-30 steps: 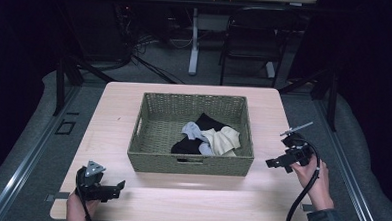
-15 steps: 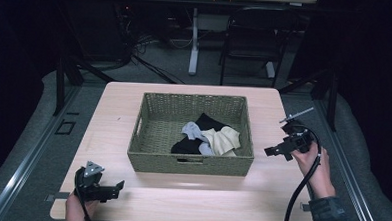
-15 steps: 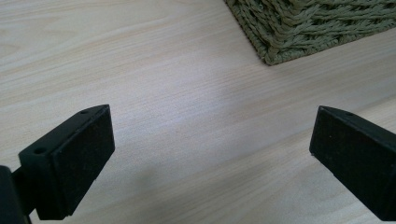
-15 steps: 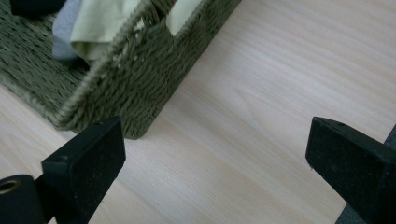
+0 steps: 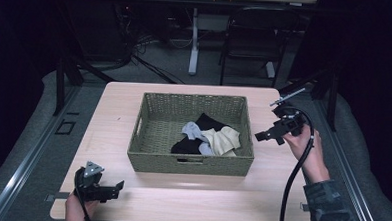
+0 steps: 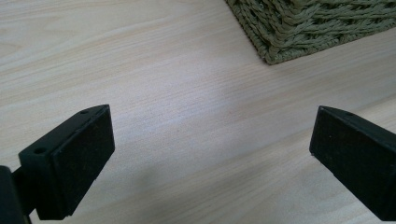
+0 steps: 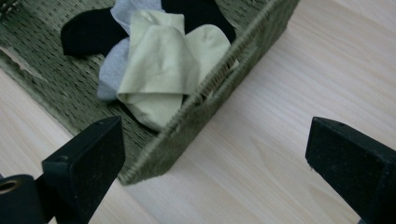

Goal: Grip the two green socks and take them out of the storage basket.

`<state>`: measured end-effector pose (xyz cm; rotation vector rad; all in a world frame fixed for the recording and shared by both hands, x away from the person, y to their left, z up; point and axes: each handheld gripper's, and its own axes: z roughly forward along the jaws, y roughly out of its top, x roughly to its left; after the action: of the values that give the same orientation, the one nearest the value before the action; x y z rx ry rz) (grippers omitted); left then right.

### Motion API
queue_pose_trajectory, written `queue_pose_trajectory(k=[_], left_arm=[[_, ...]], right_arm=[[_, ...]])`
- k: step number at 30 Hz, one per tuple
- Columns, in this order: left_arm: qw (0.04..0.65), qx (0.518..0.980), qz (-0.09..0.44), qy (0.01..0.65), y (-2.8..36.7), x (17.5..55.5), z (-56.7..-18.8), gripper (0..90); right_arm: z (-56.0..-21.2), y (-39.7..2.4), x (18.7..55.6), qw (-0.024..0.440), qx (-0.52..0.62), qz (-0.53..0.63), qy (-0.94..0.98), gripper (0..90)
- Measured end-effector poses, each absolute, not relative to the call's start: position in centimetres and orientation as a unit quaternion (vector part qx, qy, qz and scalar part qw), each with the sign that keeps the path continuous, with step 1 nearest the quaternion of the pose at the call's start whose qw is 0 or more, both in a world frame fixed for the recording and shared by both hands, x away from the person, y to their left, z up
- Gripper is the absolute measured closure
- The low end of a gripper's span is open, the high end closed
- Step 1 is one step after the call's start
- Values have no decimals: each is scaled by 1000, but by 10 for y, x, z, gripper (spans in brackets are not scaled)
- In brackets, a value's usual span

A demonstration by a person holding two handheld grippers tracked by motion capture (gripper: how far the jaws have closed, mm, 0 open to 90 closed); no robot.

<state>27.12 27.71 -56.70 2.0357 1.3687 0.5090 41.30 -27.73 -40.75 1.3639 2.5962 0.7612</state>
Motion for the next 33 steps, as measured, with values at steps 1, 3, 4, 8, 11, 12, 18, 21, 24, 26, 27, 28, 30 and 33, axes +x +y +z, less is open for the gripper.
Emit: queue_pose_trajectory(k=[1, 3, 4, 8, 11, 12, 18, 21, 24, 26, 27, 28, 30, 33], left_arm=[[313, 772, 193, 519, 277, 271, -567, 0], [313, 772, 193, 519, 277, 271, -567, 0], [313, 772, 193, 519, 277, 271, -567, 0], [313, 772, 193, 519, 277, 271, -567, 0], [313, 772, 193, 519, 277, 271, -567, 0], [313, 772, 193, 519, 277, 271, -567, 0], [314, 772, 192, 519, 278, 271, -567, 0], [315, 772, 192, 519, 278, 271, -567, 0], [315, 772, 192, 518, 278, 270, -567, 0], [315, 771, 192, 519, 278, 270, -567, 0], [315, 772, 191, 518, 278, 270, -567, 0], [315, 772, 191, 518, 278, 270, -567, 0], [315, 772, 191, 518, 278, 270, -567, 0], [316, 772, 191, 518, 278, 270, -567, 0]], right_arm=[[-406, -274, 415, 54, 447, 254, 856, 42], [-404, -271, 416, 53, 446, 256, 856, 42], [-402, -268, 417, 54, 445, 254, 857, 42], [-396, -256, 424, 48, 434, 256, 862, 47], [-393, -244, 429, 41, 429, 256, 865, 48], [-392, -241, 431, 41, 426, 253, 867, 47], [-394, -219, 442, 33, 416, 246, 874, 41], [-398, -207, 448, 27, 409, 242, 879, 29], [-402, -195, 452, 27, 406, 237, 882, 18], [-405, -188, 455, 24, 405, 234, 884, 11], [-407, -185, 456, 21, 402, 229, 886, 7], [-409, -182, 458, 20, 403, 227, 886, 4], [-413, -177, 461, 16, 402, 223, 888, 0], [-418, -170, 466, 10, 400, 215, 891, 0]])
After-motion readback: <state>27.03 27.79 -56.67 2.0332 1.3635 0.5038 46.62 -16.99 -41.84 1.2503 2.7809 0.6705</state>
